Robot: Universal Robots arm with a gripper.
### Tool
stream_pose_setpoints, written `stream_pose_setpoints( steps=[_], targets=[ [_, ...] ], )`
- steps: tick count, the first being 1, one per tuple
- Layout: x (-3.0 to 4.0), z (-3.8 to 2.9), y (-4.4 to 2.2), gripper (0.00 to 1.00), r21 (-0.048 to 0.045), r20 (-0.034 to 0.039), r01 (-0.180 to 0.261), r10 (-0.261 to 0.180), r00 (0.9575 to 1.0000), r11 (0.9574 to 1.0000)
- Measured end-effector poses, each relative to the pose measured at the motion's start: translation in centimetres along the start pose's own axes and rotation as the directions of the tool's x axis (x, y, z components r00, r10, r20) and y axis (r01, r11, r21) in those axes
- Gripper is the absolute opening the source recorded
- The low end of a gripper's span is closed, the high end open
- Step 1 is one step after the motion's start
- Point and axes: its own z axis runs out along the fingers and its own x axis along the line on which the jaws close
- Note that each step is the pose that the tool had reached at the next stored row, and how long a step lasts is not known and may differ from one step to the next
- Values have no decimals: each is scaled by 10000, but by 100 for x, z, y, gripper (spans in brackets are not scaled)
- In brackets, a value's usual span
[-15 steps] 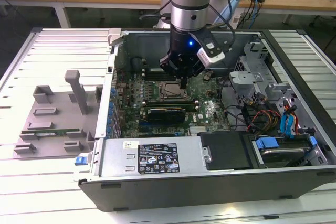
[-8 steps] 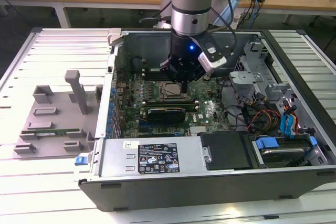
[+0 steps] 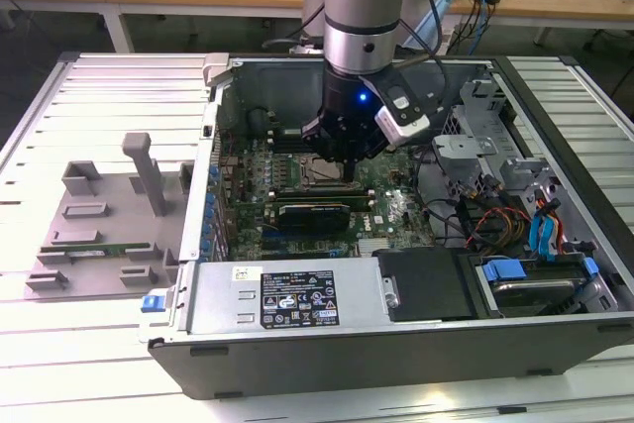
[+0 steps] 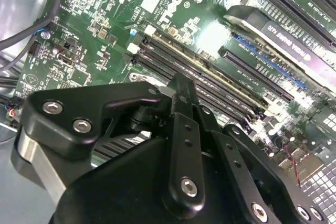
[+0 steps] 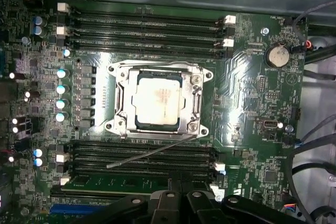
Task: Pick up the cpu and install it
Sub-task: 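Install the second cpu locking lever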
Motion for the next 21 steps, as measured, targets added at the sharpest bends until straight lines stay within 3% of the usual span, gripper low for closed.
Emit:
stream_pose_setpoints(
  steps=[3,4,5,7,8,10,13,15,20,21],
  targets=[
    [3,9,-42,11,-3,1,0,0,10000,10000],
    [7,12,-73,11,-64,3,-2,2,10000,10000],
    [16,14,-103,11,-306,16,-11,11,10000,9995],
    [55,17,-131,11,-1146,60,-40,47,10000,9934],
    [72,20,-144,11,-1386,72,-47,57,10000,9903],
    [96,35,-191,11,-1605,82,-52,66,9999,9870],
    [136,63,-253,11,-1777,91,-57,75,9999,9841],
    [160,75,-257,11,-1824,94,-58,76,9999,9832],
    [265,127,-249,11,-2113,108,-65,90,9999,9774],
    [279,160,-246,11,-2116,107,-65,90,9999,9773]
  ],
)
